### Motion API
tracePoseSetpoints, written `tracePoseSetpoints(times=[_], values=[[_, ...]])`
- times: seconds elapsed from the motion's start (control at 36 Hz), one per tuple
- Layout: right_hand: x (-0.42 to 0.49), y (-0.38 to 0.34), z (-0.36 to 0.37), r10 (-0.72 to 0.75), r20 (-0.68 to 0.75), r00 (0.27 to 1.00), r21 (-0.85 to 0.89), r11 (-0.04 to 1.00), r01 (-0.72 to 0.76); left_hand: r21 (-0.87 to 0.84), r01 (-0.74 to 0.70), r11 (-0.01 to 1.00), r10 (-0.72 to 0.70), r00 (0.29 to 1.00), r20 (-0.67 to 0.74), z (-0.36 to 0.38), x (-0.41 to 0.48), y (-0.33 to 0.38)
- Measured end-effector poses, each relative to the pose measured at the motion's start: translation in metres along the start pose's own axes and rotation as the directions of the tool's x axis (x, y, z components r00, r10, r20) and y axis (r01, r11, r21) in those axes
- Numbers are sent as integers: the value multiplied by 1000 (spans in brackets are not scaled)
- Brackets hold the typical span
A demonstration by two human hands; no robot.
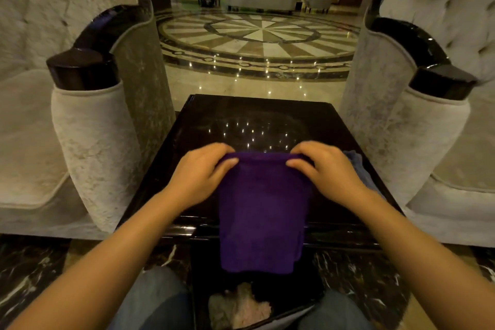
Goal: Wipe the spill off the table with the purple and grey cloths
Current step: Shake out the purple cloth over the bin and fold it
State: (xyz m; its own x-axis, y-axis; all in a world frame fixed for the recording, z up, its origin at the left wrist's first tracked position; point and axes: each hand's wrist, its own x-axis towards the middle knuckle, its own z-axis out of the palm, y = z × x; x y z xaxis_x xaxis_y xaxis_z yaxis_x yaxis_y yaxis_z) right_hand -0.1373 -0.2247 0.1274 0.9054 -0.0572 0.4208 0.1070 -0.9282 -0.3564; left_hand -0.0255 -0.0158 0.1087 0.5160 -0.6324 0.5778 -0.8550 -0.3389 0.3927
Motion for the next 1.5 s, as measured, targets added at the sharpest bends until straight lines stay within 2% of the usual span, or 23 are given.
tracePoseSetpoints(times=[0.28, 0.39, 0.44, 0.5, 0.56, 0.64, 0.72, 0.78, 0.86, 1.0, 1.06, 1.11, 1.17, 1.22, 1.28, 1.36, 1.5], values=[[85, 1, -64, -62, -270, 961, -30, 998, 56, 77, -97, 992, 107, 984, -144, -52, 104, 13], [90, -5, -80, -97, -300, 949, -2, 995, 101, 82, -86, 993, 99, 980, -174, -63, 115, 19], [83, -1, -76, -84, -221, 972, 39, 995, 95, 24, -57, 998, 60, 989, -132, -60, 107, 18], [71, 7, -64, -37, -57, 998, 117, 992, 43, -60, -23, 998, 21, 999, -35, -49, 91, 13], [55, 16, -47, -6, 129, 992, 171, 985, -16, -122, 64, 990, -52, 994, 99, -33, 67, 3], [31, 30, -17, 68, 376, 924, 201, 968, -153, -161, 257, 953, -200, 932, 301, -4, 31, -13], [11, 41, 10, 84, 570, 817, 250, 930, -270, -212, 409, 887, -268, 832, 486, 20, 1, -25], [6, 46, 23, 96, 626, 774, 269, 905, -329, -223, 482, 847, -294, 776, 558, 29, -9, -29], [10, 52, 37, 147, 595, 790, 307, 867, -392, -172, 497, 851, -337, 767, 546, 38, -10, -39], [20, 56, 63, 225, 414, 882, 181, 930, -321, 43, 467, 883, -453, 826, 336, 59, -3, -46], [18, 59, 72, 235, 432, 871, 107, 946, -308, 109, 444, 889, -455, 840, 295, 66, -9, -46], [12, 63, 78, 229, 504, 833, 8, 963, -270, 96, 356, 930, -368, 886, 282, 68, -18, -43], [5, 65, 78, 188, 538, 822, -59, 981, -186, 107, 198, 974, -224, 912, 345, 68, -26, -42], [-2, 64, 75, 116, 536, 836, -78, 993, -89, 213, 23, 977, -123, 874, 471, 69, -33, -40], [-8, 64, 73, 61, 551, 832, -111, 994, 0, 299, -93, 950, -88, 837, 540, 71, -37, -40], [-15, 60, 73, -3, 574, 819, -160, 980, 116, 319, -141, 937, -63, 831, 552, 70, -36, -41], [-17, 54, 70, -15, 513, 858, -121, 989, 89, 240, -96, 966, -41, 860, 509, 69, -32, -42]])
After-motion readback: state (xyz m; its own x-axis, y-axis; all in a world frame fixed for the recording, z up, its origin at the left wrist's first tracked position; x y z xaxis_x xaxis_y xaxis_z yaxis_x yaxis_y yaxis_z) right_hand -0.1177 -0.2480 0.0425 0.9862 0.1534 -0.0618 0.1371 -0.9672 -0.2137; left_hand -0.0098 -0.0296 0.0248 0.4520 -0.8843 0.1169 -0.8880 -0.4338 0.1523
